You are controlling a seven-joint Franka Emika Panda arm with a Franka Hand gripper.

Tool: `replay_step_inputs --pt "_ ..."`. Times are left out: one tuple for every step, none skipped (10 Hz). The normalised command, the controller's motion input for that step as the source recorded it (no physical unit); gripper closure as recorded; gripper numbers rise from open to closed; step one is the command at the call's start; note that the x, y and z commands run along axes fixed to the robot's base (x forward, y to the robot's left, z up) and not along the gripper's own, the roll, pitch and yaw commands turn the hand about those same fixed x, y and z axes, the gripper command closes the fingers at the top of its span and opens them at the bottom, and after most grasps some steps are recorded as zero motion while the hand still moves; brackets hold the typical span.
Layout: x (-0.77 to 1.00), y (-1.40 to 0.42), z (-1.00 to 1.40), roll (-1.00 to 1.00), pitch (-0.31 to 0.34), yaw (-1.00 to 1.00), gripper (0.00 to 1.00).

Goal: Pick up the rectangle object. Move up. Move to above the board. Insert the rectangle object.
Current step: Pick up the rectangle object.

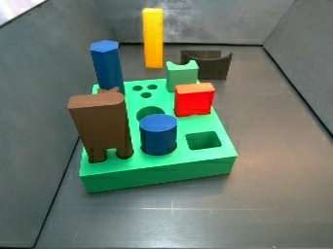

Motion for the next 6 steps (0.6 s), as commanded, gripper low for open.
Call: replay_step_inputs --pt "0.00 0.00 0.00 0.00 -0.010 0.00 0.00" --pt "-0.05 0.00 0.00 0.00 0.000 0.00 0.00" --pt "-0.08 0.00 0.00 0.00 -0.017 0.00 0.00" --pt "-0.25 0.00 -0.03 0.00 -0.060 0.00 0.00" --pt "-0.19 0.00 -0.16 0.00 -0.054 0.00 0.00" --pt "-0.30 0.00 -0.31 0.00 -0.097 0.00 0.00"
